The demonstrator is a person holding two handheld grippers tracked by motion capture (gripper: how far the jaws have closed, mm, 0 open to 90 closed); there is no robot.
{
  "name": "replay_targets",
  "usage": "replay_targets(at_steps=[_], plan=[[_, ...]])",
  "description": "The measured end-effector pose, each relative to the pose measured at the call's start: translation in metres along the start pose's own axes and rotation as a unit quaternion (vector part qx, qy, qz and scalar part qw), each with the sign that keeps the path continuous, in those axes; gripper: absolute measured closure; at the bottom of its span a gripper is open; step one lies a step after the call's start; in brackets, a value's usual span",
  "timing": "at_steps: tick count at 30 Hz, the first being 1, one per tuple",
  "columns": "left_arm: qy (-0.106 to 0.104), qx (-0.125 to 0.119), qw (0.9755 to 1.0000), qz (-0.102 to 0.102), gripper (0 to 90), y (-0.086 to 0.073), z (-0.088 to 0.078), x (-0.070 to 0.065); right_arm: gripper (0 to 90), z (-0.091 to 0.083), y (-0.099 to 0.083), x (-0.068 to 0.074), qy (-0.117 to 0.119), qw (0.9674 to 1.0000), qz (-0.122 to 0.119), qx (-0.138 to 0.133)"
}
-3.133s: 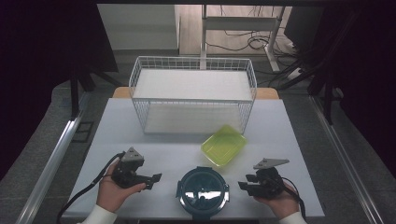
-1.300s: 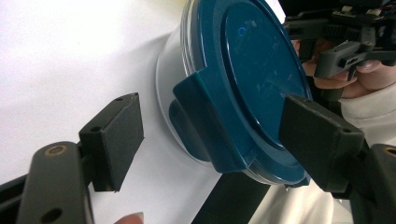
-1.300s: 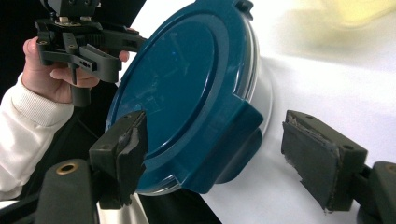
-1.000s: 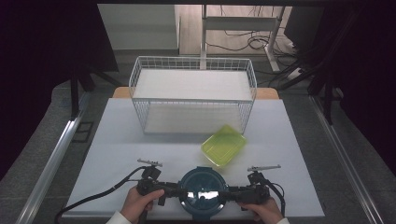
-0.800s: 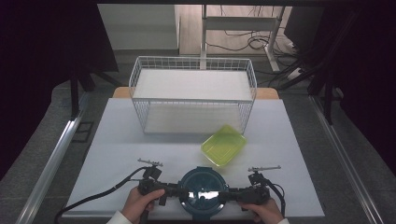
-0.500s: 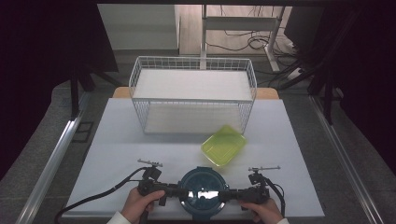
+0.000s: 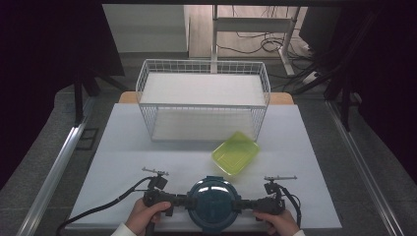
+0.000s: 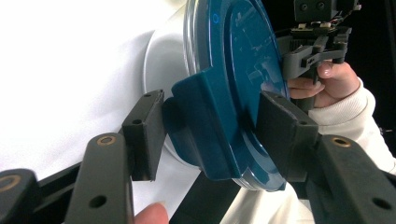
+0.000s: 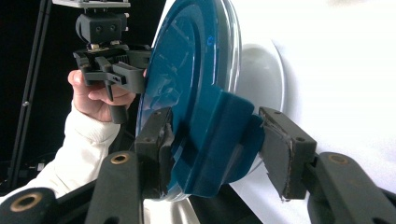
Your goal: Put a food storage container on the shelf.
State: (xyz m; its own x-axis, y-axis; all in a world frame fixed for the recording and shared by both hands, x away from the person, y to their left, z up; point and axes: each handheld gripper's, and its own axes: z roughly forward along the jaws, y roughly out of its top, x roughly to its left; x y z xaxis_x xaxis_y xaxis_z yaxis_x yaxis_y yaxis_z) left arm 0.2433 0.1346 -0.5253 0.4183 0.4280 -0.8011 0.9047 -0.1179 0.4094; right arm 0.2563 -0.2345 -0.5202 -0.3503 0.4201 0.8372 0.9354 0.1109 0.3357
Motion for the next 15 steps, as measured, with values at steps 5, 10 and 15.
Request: replay_targets(at_steps=[5, 10, 15], plan=[[-0.013, -0.005, 0.9998, -0.013, 46.0, -0.0014, -0.0020, 0.0029, 53.2, -0.0020, -0.0009, -0.0012, 0.005, 0.9999, 0.004, -0.008], [-0.021, -0.006, 0.9996, -0.016, 47.8, -0.0019, -0.0035, 0.0037, 53.6, -0.0024, -0.0011, -0.0019, 0.008, 0.9999, 0.006, -0.009], [-0.029, -0.013, 0.9993, -0.021, 55.1, -0.0025, -0.0061, 0.0047, 54.6, -0.0035, -0.0018, -0.0034, 0.010, 0.9998, 0.009, -0.012]])
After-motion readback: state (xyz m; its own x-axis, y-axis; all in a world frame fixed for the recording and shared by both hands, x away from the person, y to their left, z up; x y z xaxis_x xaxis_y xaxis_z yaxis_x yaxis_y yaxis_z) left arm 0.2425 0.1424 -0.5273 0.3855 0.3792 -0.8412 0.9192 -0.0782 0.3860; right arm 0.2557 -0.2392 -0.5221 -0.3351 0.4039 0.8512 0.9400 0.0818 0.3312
